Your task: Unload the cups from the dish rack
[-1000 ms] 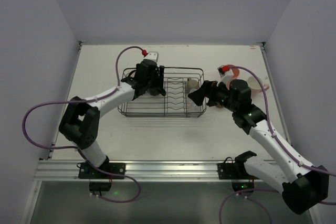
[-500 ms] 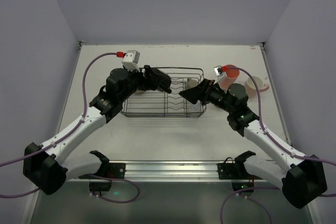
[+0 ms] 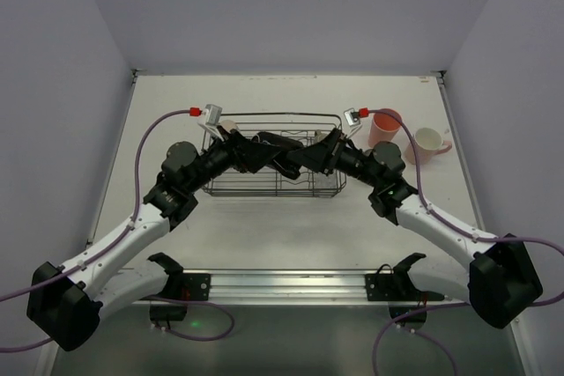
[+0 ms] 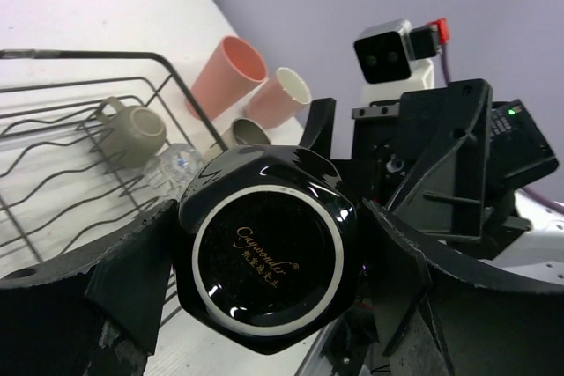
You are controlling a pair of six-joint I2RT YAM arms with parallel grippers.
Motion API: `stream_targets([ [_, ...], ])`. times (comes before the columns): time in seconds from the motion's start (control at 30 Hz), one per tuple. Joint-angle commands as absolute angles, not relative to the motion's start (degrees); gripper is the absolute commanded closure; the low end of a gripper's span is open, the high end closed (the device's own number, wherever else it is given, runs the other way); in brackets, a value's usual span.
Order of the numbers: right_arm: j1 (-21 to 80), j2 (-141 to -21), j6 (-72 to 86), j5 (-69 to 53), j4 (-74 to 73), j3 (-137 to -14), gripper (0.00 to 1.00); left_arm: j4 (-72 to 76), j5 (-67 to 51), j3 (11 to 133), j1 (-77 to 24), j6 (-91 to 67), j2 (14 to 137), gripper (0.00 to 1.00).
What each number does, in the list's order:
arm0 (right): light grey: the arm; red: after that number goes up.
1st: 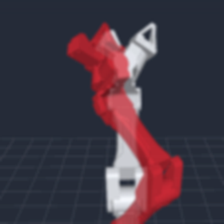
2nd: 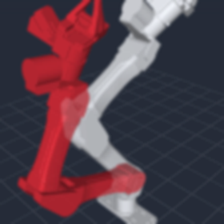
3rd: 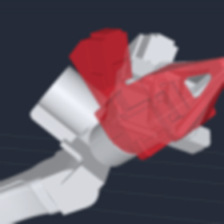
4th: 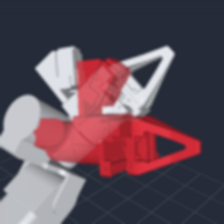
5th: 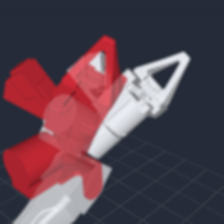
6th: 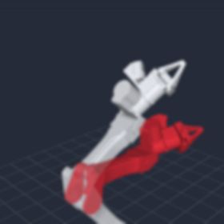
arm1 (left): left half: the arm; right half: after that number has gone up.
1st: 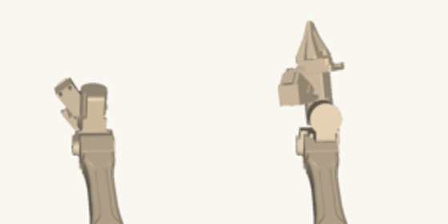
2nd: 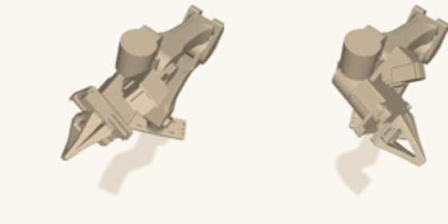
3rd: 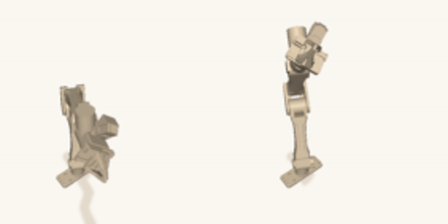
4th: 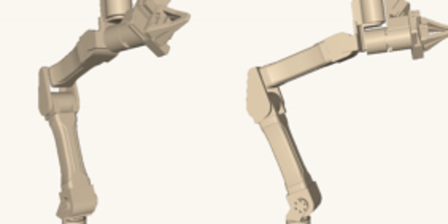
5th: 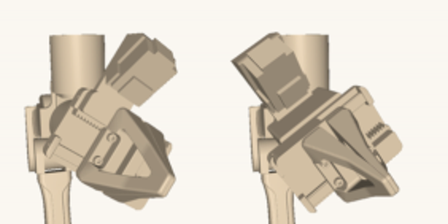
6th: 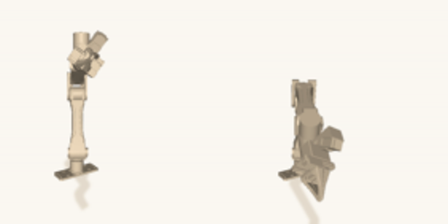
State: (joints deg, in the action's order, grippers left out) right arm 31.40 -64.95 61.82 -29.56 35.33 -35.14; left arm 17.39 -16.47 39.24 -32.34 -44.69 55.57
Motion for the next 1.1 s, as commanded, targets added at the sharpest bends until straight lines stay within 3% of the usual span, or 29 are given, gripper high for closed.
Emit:
stream_targets([
  [0.0,32.69,-65.30,64.50,-30.76,43.05,-36.30,0.09,33.21,-21.52,38.06,-32.52,-50.80,53.88,0.78],
  [0.13,33.75,-66.62,67.50,-31.91,50.88,-36.21,0.32,35.42,-23.64,36.39,-32.52,-52.47,55.46,0.71],
  [0.2,34.10,-67.06,68.55,-30.77,53.95,-35.95,0.36,36.30,-23.73,35.60,-32.52,-52.82,55.02,0.63],
  [0.23,34.28,-67.23,68.82,-30.15,54.66,-35.77,0.38,36.30,-23.38,35.07,-32.52,-52.82,54.76,0.53],
  [0.3,34.45,-67.32,69.78,-28.49,56.68,-34.98,0.47,34.90,-21.98,34.81,-32.52,-52.47,53.62,0.43],
  [0.33,34.45,-67.32,70.31,-27.95,58.60,-34.46,0.60,34.02,-21.62,34.63,-32.52,-52.04,53.35,0.34],
  [0.4,34.45,-67.41,71.45,-27.16,60.11,-33.23,0.74,33.40,-20.92,34.45,-32.52,-51.68,52.65,0.24],
  [0.43,34.37,-67.50,71.80,-27.25,60.64,-33.05,0.86,33.31,-20.92,34.19,-32.52,-51.51,52.56,0.14],
  [0.53,34.37,-67.24,72.51,-27.25,62.49,-32.35,1.00,31.04,-21.01,34.45,-32.43,-50.02,52.12,0.01],
  [0.63,34.45,-65.23,71.20,-27.42,60.92,-31.73,1.00,25.61,-19.60,36.37,-32.52,-45.73,50.81,0.00],
  [0.8,34.45,-58.37,60.84,-26.28,40.38,-33.39,1.00,12.14,-11.96,42.27,-32.52,-35.52,46.24,0.00],
  [0.93,34.45,-50.99,46.79,-22.86,7.15,-41.28,1.00,-3.63,-5.73,48.67,-32.52,-25.61,44.21,0.00],
  [1.07,34.45,-44.41,35.69,-10.84,-20.26,-46.14,1.00,-15.80,0.86,51.50,-32.52,-18.64,42.98,0.00],
])
